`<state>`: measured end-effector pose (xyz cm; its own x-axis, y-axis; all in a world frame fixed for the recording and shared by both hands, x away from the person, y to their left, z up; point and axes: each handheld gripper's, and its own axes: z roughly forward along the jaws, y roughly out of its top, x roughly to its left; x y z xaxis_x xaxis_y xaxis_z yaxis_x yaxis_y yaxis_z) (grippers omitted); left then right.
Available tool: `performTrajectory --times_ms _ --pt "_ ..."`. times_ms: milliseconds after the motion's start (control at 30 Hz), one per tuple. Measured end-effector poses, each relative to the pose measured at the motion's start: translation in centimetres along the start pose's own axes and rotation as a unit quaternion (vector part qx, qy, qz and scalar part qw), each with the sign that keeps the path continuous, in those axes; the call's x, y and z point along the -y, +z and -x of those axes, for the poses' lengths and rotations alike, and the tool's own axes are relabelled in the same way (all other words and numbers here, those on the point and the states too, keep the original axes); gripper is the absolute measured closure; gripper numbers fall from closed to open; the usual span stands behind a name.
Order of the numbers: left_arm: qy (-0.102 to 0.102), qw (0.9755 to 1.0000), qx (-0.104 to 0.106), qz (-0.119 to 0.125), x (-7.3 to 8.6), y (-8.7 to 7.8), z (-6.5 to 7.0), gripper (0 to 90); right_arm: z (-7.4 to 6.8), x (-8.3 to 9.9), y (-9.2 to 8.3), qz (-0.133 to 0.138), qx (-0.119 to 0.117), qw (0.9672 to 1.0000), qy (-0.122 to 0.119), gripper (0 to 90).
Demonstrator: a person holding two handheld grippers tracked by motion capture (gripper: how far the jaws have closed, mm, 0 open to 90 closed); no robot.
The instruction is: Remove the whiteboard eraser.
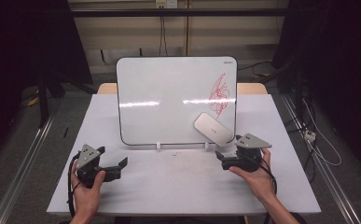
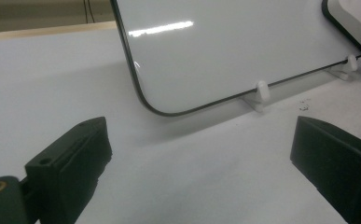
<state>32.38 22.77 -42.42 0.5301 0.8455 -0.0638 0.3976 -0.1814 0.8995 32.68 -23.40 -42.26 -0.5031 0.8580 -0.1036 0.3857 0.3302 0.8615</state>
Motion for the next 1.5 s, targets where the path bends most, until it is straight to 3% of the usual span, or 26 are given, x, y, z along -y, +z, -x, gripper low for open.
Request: performTrajectory --times_ms 133,333,467,633,800,1033,1167,1367,1500 --pt "-0.001 1.0 0.003 -0.006 0.1 0.0 0.1 4.7 -0.4 -0.9 0.6 -0.004 -0.002 0.9998 -0.017 6.6" --pt "0.002 0.9999 0.008 -0.006 0.1 0.2 0.2 4.7 -0.4 -1.9 1.2 0.002 0.021 0.9982 -0.056 10.8" --pt "0.003 0.9999 0.006 -0.009 0.1 0.1 0.0 4.7 -0.9 -2.5 1.8 0.001 0.031 0.9954 -0.091 15.3" --pt "0.002 0.9999 0.009 -0.008 0.1 0.2 0.0 4.7 -1.1 -3.1 2.5 -0.002 0.035 0.9933 -0.11 18.2" --pt "0.004 0.9998 0.014 -0.011 0.2 0.2 -0.1 4.7 -1.1 -3.7 3.4 -0.004 0.051 0.9888 -0.14 24.7" --pt "0.003 0.9999 0.011 -0.008 0.1 0.2 -0.1 4.7 -1.6 -3.5 4.4 -0.013 0.062 0.9837 -0.168 26.0" --pt "0.002 0.9999 0.011 -0.011 0.1 0.3 -0.1 4.7 -1.7 -3.6 4.9 -0.026 0.07 0.978 -0.195 26.0" --pt "0.003 0.9999 0.013 -0.011 0.1 0.3 -0.2 4.8 -1.9 -3.9 5.4 -0.04 0.076 0.9745 -0.207 26.5" --pt "0.004 0.9998 0.014 -0.011 0.1 0.3 -0.3 4.8 -1.6 -4.1 5.7 -0.046 0.073 0.9754 -0.203 29.6"
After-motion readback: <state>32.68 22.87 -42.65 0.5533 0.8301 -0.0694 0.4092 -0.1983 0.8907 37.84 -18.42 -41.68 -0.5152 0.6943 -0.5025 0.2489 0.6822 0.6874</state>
